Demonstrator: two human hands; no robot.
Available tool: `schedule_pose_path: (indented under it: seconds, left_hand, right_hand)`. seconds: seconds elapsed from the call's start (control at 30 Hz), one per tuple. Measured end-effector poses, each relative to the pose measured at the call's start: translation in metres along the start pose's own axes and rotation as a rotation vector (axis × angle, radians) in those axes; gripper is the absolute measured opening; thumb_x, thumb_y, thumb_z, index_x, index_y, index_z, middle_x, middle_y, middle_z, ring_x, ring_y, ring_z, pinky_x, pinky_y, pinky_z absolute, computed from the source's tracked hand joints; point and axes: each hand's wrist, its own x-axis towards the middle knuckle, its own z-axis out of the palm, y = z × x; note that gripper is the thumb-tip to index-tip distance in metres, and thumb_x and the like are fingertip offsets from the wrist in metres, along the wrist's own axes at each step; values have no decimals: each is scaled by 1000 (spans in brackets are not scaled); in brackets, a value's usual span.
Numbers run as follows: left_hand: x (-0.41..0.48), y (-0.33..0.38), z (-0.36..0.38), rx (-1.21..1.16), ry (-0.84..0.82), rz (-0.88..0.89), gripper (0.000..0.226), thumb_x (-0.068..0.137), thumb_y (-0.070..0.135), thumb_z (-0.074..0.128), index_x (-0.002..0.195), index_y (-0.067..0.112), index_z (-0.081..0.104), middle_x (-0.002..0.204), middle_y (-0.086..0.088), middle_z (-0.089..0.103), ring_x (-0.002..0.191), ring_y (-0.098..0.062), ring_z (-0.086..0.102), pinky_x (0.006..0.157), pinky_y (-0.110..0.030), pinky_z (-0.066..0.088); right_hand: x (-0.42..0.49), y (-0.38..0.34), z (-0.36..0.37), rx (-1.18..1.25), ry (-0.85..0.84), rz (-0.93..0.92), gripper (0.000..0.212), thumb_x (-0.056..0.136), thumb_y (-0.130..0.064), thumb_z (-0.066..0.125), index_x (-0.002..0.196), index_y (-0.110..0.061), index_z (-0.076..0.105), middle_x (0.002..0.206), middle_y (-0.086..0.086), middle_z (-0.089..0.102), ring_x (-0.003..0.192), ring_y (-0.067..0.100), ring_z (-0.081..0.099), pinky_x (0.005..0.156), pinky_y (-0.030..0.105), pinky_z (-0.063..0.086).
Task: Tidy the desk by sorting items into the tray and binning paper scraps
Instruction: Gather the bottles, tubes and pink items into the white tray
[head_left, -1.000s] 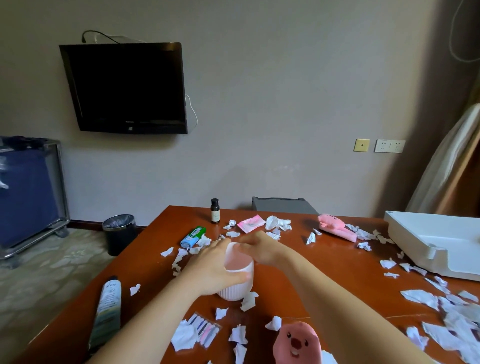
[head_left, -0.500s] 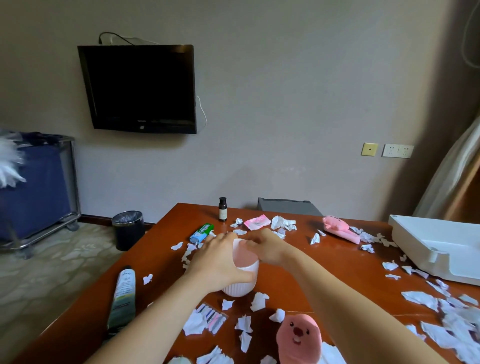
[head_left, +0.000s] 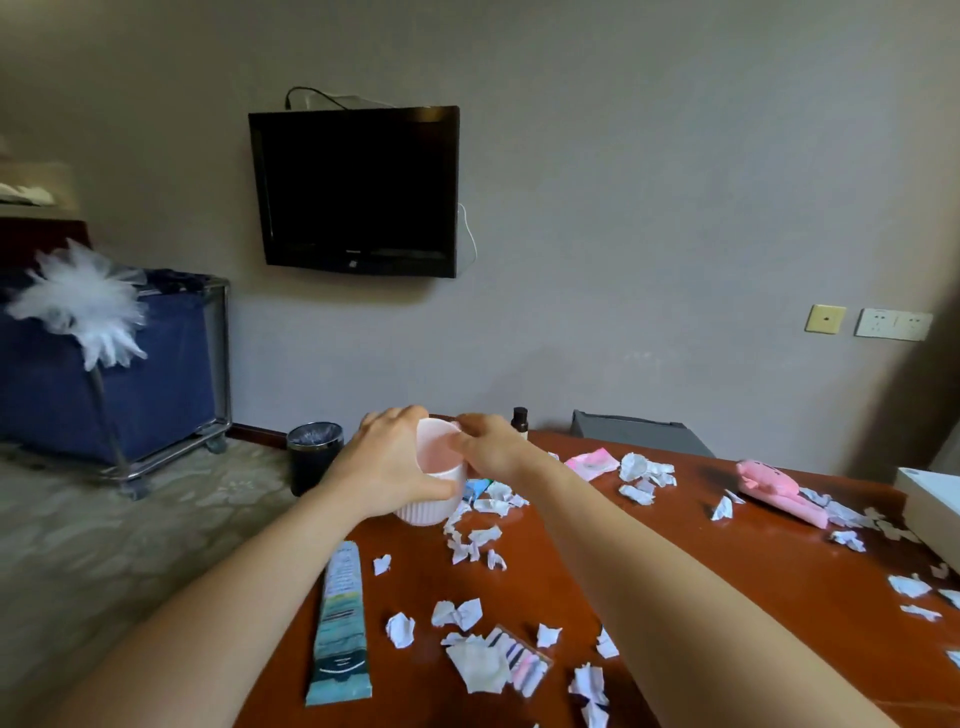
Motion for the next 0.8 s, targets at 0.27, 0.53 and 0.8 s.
schedule_pose_path:
  seconds: [0.27,0.53,0.8]
  left_hand:
    - [8,-57,18,7,-70,-185,69,59,54,74,115,19,50,116,-2,54,111,-24,43,87,-35,44]
    - [21,-72,43,-88,-59,-305,86,65,56,73,136,18,42,135,-5,47,126,-25,38,96,-39,44]
    - [26,-60,54,-70,-68,-285,90,73,55,70,145,18,29,145,-5,37,133,-27,32,103,-36,35]
  right_hand:
    - [37,3,57,-37,-64,12,22,90,-5,39,94,-5,61,89,8,54,83,24,47,71,28,38]
    - [63,15,79,-70,27,47,37,90,-8,41,115,-12,67,119,12,65,98,24,57,82,31,47]
    - [64,25,78,-93,146,78,40,92,-7,34,109,-14,69,112,12,66,100,32,58,85,33,48]
